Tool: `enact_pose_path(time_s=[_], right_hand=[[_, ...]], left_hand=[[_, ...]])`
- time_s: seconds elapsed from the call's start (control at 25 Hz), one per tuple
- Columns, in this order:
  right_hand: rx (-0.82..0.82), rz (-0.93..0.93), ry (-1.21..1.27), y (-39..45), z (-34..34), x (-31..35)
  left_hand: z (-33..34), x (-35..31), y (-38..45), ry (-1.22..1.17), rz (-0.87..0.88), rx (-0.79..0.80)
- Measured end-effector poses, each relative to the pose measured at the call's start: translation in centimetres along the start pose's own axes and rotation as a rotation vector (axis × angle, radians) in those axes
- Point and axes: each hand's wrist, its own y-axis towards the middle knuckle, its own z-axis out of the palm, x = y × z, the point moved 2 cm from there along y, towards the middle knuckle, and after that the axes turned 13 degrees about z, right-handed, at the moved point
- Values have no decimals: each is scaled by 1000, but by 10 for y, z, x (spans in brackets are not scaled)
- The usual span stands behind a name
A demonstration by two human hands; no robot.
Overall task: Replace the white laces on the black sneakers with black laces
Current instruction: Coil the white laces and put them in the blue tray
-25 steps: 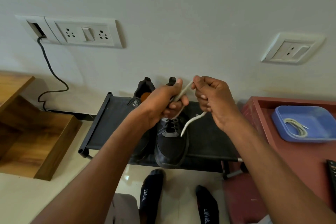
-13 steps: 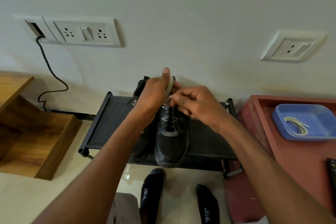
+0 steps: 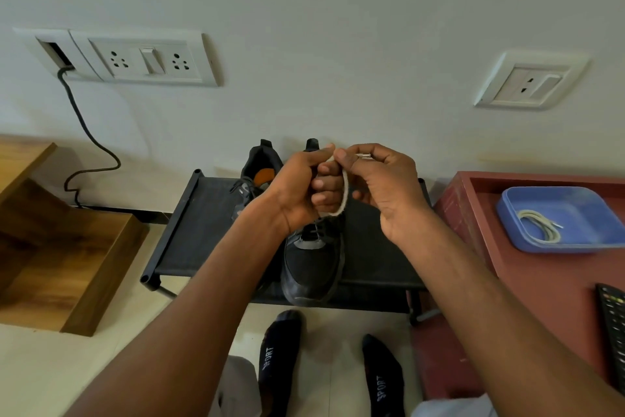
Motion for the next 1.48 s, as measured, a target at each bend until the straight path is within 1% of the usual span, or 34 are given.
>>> enact_pose_path(time_s=[0.08,0.16,0.28,0.36,0.48,0.6,0.68,0.76,0.8,0.92,1.04,1.12,1.2,1.28,1.4,1.48], right_hand=[[41,51,45,-1,-7,3],[34,-16,31,0,-13,8],[-55,-203,-242,5,-28,17],[-39,-218,-341,7,-43,24],[4,-220,-463,3,-67,34],[23,-280,-524,-4,-87,42],[-11,-318,-548,-10,-104,45],[-49,-333,-574,-15,-122,48],[-65,-334,-575,-19,-131,47],[-151,-323,-502,-26,-166,37],[-293,-284,-352,-24,-225,25],[-392,-221,-270,-22,-273,22],[-431,-140,-222,-18,-310,19],[-474,-92,-265,-6,-333,14],[-562,-33,-415,22,-348,0],[-544,34,-563,41,-351,-14]], left_hand=[[5,4,3,-83,-2,4],[13,7,5,-165,10,14],[29,13,11,-258,33,4],[41,19,14,-287,46,-31],[59,29,16,-280,51,-97],[78,31,16,-194,43,-73],[87,32,17,1,78,-52],[95,35,20,316,193,-53],[100,38,20,411,230,-48],[122,57,28,452,206,10],[161,79,50,595,231,34],[194,94,75,627,238,26],[226,107,99,674,236,76],[250,121,124,873,277,141],[263,141,140,1330,350,155],[258,152,147,1532,385,181]])
